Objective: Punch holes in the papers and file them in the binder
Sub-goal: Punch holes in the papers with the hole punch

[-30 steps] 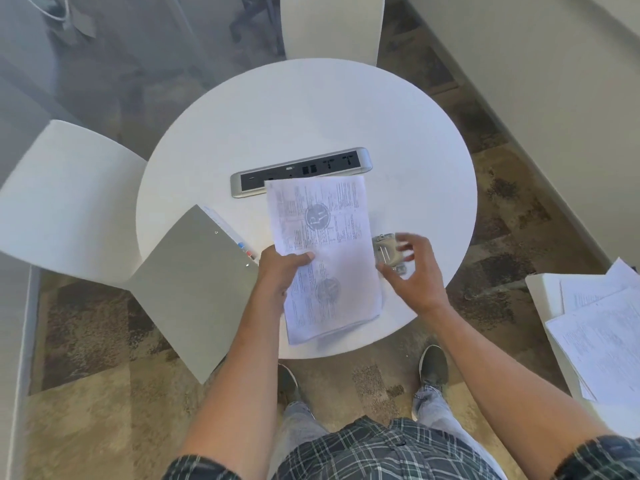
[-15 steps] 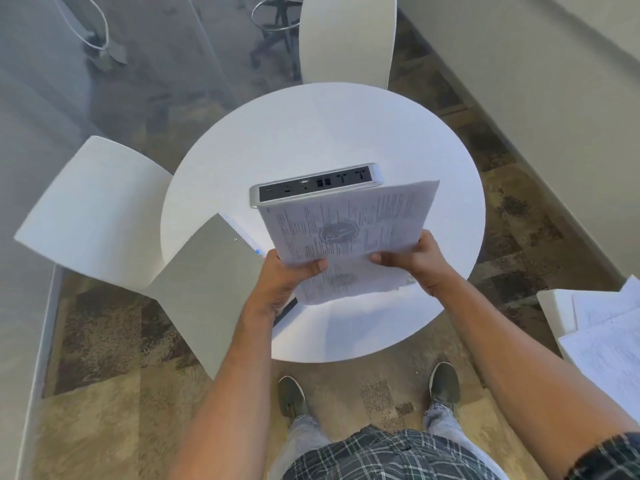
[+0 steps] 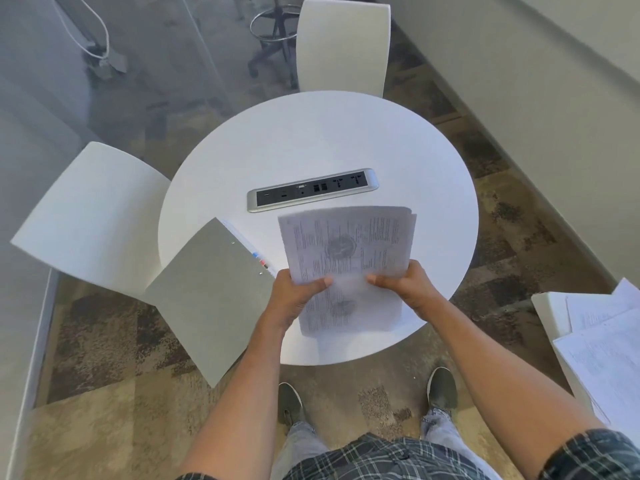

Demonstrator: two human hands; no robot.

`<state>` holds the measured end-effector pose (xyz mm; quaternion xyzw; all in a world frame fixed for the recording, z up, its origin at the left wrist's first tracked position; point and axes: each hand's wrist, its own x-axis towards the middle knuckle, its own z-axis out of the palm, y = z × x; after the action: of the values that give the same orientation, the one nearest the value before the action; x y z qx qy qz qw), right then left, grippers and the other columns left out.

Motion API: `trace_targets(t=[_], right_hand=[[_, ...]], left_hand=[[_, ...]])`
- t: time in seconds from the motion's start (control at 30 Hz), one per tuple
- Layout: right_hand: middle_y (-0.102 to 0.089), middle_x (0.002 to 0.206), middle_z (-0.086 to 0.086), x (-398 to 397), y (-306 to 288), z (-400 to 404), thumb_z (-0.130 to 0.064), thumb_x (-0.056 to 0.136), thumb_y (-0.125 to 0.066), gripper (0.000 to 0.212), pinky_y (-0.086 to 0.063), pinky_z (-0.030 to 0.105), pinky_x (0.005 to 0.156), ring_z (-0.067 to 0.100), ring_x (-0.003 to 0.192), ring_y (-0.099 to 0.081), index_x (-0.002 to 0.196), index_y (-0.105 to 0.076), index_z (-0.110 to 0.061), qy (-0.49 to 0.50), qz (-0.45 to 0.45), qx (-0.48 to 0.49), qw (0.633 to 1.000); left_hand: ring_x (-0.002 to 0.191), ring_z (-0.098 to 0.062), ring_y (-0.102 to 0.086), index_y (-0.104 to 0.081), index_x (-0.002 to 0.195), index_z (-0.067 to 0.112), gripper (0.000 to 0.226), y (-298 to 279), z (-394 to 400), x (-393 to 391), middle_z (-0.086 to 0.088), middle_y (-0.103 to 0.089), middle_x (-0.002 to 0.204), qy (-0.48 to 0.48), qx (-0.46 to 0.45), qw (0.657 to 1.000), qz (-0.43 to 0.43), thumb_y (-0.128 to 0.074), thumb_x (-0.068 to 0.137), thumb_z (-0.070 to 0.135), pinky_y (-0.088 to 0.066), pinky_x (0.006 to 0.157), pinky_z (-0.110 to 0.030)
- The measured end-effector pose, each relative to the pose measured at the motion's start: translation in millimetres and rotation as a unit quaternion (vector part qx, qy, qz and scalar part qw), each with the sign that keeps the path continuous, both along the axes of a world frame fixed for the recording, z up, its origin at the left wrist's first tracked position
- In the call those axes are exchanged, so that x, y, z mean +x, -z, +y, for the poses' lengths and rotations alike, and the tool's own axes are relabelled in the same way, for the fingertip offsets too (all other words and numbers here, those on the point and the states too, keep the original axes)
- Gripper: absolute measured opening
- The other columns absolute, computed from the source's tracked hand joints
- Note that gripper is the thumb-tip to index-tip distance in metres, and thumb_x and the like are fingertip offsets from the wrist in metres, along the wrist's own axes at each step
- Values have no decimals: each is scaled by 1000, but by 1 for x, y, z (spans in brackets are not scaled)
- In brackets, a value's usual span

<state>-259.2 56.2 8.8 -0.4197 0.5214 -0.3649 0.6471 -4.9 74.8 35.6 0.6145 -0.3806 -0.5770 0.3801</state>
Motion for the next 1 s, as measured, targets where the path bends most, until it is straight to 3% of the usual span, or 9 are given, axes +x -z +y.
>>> trace_targets(t=[0.2, 0.37, 0.47, 0.53, 0.7, 0.83, 1.0], right_hand=[[-77, 115, 8, 6, 4, 2, -24, 67, -91, 66, -63, 44, 84, 29, 104, -75, 127, -65, -12, 16, -29, 35, 999], [-71, 127, 13, 5, 3, 0, -44, 90, -75, 55, -56, 54, 100, 33, 115, -71, 132, -63, -11, 59, -68, 52, 995], [-61, 133, 25, 6, 3, -5, -52, 90, -71, 60, -52, 60, 104, 39, 120, -67, 123, -65, -2, 84, -54, 66, 993], [-65, 130, 25, 8, 4, -7, -49, 88, -70, 62, -52, 62, 101, 42, 116, -67, 125, -62, 0, 85, -41, 73, 993], [-66, 128, 27, 8, 8, -12, -29, 95, -65, 41, -54, 61, 98, 38, 104, -72, 123, -64, 1, 95, -43, 81, 991], [-75, 118, 16, 11, 4, -13, -26, 103, -62, 24, -57, 57, 96, 36, 104, -73, 119, -69, -10, 104, -43, 69, 991], [-80, 106, 7, 16, -6, -16, -27, 103, -64, 21, -62, 47, 87, 29, 96, -77, 121, -69, -17, 133, -21, 15, 991]], left_hand=[[109, -23, -72, -72, 120, 15, 49, 4, 0, -2, -3, -76, 115, 13, 35, 999, 33, -89, 75, 15, -56, 99, -49], [113, -25, -71, -70, 123, 12, 56, 8, 1, 4, -5, -75, 119, 19, 50, 997, 62, -90, 71, 13, -53, 102, -51], [112, -27, -71, -70, 122, 8, 50, 9, 2, 6, -9, -75, 118, 21, 66, 994, 85, -85, 76, 2, -53, 103, -50], [113, -31, -70, -70, 122, 6, 47, 9, 1, 5, -11, -75, 117, 25, 69, 993, 90, -83, 77, -2, -53, 102, -50], [114, -26, -70, -69, 124, 7, 52, 10, -2, 5, -10, -75, 118, 28, 75, 992, 93, -84, 75, -2, -51, 106, -47], [113, -24, -71, -70, 123, 9, 49, 10, -4, 6, -8, -75, 118, 9, 80, 992, 99, -84, 77, 3, -50, 106, -48], [111, -20, -71, -71, 121, 11, 46, 14, -6, 1, -4, -76, 116, -25, 81, 991, 101, -84, 78, 5, -50, 107, -46]])
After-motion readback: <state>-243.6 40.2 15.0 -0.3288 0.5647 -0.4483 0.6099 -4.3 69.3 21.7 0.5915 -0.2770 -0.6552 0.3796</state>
